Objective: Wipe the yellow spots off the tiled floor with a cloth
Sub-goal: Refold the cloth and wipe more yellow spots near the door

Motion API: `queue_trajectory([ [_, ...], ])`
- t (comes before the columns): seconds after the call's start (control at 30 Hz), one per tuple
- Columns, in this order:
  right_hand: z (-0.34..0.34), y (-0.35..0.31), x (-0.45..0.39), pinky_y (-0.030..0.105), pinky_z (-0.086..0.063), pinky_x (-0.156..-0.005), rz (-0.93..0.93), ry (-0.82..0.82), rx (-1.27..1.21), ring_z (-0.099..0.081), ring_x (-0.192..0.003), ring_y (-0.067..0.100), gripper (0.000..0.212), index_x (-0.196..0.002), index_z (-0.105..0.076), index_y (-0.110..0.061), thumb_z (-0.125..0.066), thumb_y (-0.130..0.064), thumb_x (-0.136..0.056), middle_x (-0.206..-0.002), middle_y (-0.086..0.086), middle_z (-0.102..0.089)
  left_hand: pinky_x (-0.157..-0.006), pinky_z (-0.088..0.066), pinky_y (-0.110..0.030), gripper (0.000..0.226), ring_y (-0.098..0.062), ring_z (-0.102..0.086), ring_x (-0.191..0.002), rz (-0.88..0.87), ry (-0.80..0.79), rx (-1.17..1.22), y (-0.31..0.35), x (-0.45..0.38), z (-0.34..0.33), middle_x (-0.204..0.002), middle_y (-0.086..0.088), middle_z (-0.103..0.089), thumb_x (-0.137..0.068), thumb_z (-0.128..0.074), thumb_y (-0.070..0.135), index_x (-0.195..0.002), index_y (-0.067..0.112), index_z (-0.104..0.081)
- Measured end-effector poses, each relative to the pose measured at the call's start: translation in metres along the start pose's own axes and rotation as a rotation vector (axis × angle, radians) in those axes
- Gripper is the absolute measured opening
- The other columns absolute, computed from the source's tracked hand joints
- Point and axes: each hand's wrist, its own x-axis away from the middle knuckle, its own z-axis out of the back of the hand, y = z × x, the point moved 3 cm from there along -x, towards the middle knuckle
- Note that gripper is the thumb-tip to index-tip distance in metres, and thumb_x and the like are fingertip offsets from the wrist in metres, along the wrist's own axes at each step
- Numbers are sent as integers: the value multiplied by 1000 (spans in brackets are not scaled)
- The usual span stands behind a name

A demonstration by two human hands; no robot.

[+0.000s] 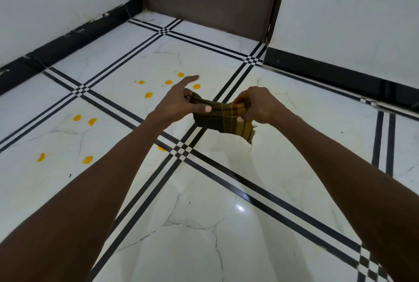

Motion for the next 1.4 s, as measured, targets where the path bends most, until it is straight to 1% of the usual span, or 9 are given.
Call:
queue_trajectory([
  [0.3, -5, -3, 0, 19, -30, -56, 61, 143, 219, -52, -83, 22, 15, -104, -80, -1, -71, -5, -92, -94, 7, -49, -94, -39, -26, 66, -28, -57, -122, -3, -29, -514, -6, -4, -20, -128, -14, -60, -74, -92, 17, -134, 9, -66],
  [0.47, -16, 3, -1, 27, -33, -62, 93, 51, 263, -51, -84, 25, 22, -102, -77, 5, -63, -12, -102, -93, 9, -46, -103, -43, -32, 64, -34, -54, -130, 1, -71, -676, -3, -6, -24, -135, -20, -55, -81, -87, 13, -141, 6, -62],
  [0.6, -11, 4, -1, 30, -36, -73, 112, 32, 124, -51, -96, 26, 29, -105, -76, 1, -62, -24, -103, -95, 11, -52, -82, -44, -29, 29, -31, -64, -100, 29, -97, -716, -7, -10, -17, -108, -17, -64, -90, -77, 12, -118, 4, -76],
  [0.73, 3, 3, 7, 34, -45, -92, -16, 16, -441, -62, -102, 17, 22, -102, -76, -20, -60, -35, -105, -107, 5, -70, -76, -42, -29, 8, -10, -58, -68, -2, -33, -408, -2, -2, 13, -71, -3, -61, -96, -73, 12, -99, 8, -79],
  [0.9, 20, -26, 33, 47, -54, -100, -219, -60, -1111, -65, -121, 26, 28, -119, -65, -25, -43, -39, -111, -126, 4, -70, -111, -45, -32, 27, -13, -65, -122, 154, 7, 206, 31, 39, 47, -121, -2, -76, -101, -64, 33, -118, 16, -76],
  [1.03, 40, -77, 63, 37, -60, -80, -420, -120, -1318, -75, -104, 22, 36, -114, -71, -22, -45, -46, -110, -113, 4, -78, -95, -59, -32, 42, -17, -73, -109, 244, 102, 372, 66, 73, 62, -113, -3, -77, -107, -51, 40, -122, 7, -71],
  [1.17, 71, -138, 101, 34, -65, -75, -466, -249, -1429, -78, -91, 20, 38, -116, -70, -12, -62, -45, -101, -104, 8, -79, -66, -53, -24, 37, -9, -68, -73, 335, 222, 442, 105, 119, 82, -76, 3, -71, -107, -54, 38, -88, 12, -71],
  [1.27, 91, -183, 134, 41, -64, -84, -462, -343, -1544, -76, -108, 28, 51, -137, -63, -9, -73, -33, -94, -124, 14, -75, -69, -54, -31, 33, -16, -69, -81, 429, 291, 553, 140, 162, 115, -86, -4, -72, -106, -55, 37, -90, 14, -72],
  [1.4, 121, -261, 185, 38, -63, -95, -604, -414, -1588, -75, -109, 28, 36, -129, -72, -8, -71, -25, -97, -126, 16, -75, -80, -64, -32, 27, -12, -76, -89, 506, 362, 592, 192, 233, 169, -95, -5, -76, -106, -57, 32, -100, 12, -73],
])
